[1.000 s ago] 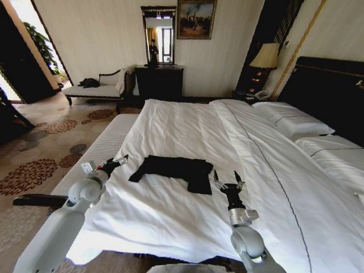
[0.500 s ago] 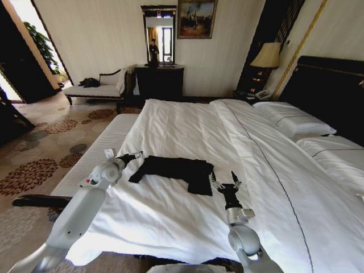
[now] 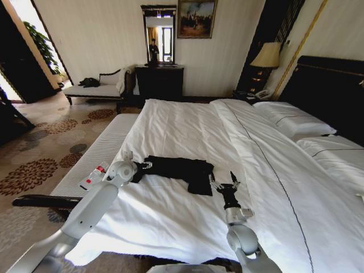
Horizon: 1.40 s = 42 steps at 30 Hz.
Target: Fold the clothes on the bed.
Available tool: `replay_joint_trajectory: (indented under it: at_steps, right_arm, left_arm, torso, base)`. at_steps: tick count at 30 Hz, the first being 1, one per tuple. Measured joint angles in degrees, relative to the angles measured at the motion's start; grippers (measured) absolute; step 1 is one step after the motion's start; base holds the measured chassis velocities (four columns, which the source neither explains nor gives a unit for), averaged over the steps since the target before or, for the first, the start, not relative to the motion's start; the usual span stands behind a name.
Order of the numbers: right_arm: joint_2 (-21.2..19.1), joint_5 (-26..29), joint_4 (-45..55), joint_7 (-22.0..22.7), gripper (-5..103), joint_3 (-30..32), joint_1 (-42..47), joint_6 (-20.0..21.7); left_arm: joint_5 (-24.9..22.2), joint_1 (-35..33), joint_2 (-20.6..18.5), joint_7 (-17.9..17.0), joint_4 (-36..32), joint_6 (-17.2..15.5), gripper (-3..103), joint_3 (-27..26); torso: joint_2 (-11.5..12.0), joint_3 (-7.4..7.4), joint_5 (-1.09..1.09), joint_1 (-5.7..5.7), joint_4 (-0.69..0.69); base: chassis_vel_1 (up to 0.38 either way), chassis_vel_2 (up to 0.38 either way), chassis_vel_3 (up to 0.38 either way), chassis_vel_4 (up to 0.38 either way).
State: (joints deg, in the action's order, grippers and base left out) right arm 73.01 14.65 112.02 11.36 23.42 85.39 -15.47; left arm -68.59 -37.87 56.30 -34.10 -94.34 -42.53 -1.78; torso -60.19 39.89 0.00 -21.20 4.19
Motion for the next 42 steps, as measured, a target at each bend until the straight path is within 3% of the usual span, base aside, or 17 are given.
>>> replay_joint_trajectory:
  at_steps: [5,9,11,12,14,19,21,23,26,27,32,34,35,37,42]
  right_arm:
    - [-0.04,-0.02,-0.44,0.01,100,-0.1,-0.28,-0.27]
    - [0.03,-0.16,-0.86,0.03,100,-0.25,-0.41,-0.49]
    - [0.05,-0.18,-0.88,0.03,100,-0.27,-0.41,-0.5]
    - [0.11,-0.2,-0.9,0.05,100,-0.31,-0.41,-0.51]
    - [0.14,-0.22,-0.92,0.05,100,-0.33,-0.43,-0.52]
    - [0.24,-0.33,-1.35,0.24,100,-0.61,-0.8,-0.52]
    - [0.26,-0.34,-1.43,0.26,100,-0.69,-0.88,-0.52]
    - [0.27,-0.31,-1.72,0.4,100,-0.89,-1.17,-0.52]
    - [0.21,0.12,-2.03,0.7,100,-1.13,-1.47,-0.44]
    - [0.07,1.21,-2.25,1.03,100,-1.48,-1.81,-0.29]
    - [-0.82,8.23,-2.59,4.15,100,-3.87,-4.09,1.44]
    - [-1.44,11.85,-3.09,7.65,100,-5.84,-6.74,3.33]
    - [-1.44,11.85,-3.09,7.65,100,-5.84,-6.74,3.33]
    - [-2.63,13.49,-4.01,8.84,100,-7.32,-9.45,4.88]
    - [-5.31,16.44,-4.84,8.22,100,-10.09,-13.92,7.5]
  left_arm:
    - [0.25,0.26,0.65,-0.16,1.0,0.37,87,-0.23]
    - [0.44,0.09,0.91,-0.11,1.28,0.76,66,-0.49]
    - [0.44,0.0,0.96,-0.07,1.27,0.77,66,-0.59]
    - [0.38,-0.16,1.01,0.01,1.15,0.78,55,-0.84]
    - [0.35,-0.23,1.01,0.06,1.03,0.79,55,-0.98]
    - [0.25,-0.62,0.98,0.43,0.82,0.9,28,-1.46]
    - [0.24,-0.7,0.98,0.47,0.8,0.91,28,-1.52]
    - [0.24,-1.01,0.97,0.73,0.7,0.94,17,-1.89]
    - [0.23,-1.37,0.95,1.14,0.53,0.97,11,-2.41]
    - [0.24,-1.82,0.92,1.55,0.4,1.0,3,-2.91]
    - [2.33,-4.86,0.82,4.06,0.0,2.39,2,-5.31]
    - [6.0,-8.64,1.21,6.52,-0.05,4.94,2,-7.95]
    - [6.0,-8.64,1.21,6.52,-0.05,4.94,2,-7.95]
    - [10.65,-13.86,2.28,9.08,0.48,7.52,2,-11.76]
    - [12.94,-20.45,4.29,10.07,0.54,9.63,2,-17.03]
  torso:
    - [0.0,0.0,0.0,0.0,0.0]
    - [0.0,0.0,0.0,0.0,0.0]
    - [0.0,0.0,0.0,0.0,0.0]
    - [0.0,0.0,0.0,0.0,0.0]
    - [0.0,0.0,0.0,0.0,0.0]
    - [0.0,0.0,0.0,0.0,0.0]
    - [0.0,0.0,0.0,0.0,0.0]
    - [0.0,0.0,0.0,0.0,0.0]
    - [0.0,0.0,0.0,0.0,0.0]
    - [0.0,0.0,0.0,0.0,0.01]
    - [0.0,0.0,0.0,0.0,0.01]
    - [0.0,0.0,0.0,0.0,0.01]
    - [0.0,0.0,0.0,0.0,0.01]
    - [0.0,0.0,-0.01,0.0,0.0]
    - [0.0,-0.01,-0.02,0.0,0.01]
  base:
    - [0.0,0.0,0.0,0.0]
    - [0.0,0.0,0.0,0.0]
    - [0.0,0.0,0.0,0.0]
    - [0.0,0.0,0.0,0.0]
    - [0.0,0.0,0.0,0.0]
    - [0.0,0.0,0.0,0.0]
    - [0.0,0.0,0.0,0.0]
    - [0.0,0.0,0.0,0.0]
    - [0.0,0.0,0.0,0.0]
    - [0.0,0.0,0.0,0.0]
    - [0.0,0.0,0.0,0.0]
    - [0.0,0.0,0.0,0.0]
    - [0.0,0.0,0.0,0.0]
    - [0.0,0.0,0.0,0.0]
    - [0.0,0.0,0.0,0.0]
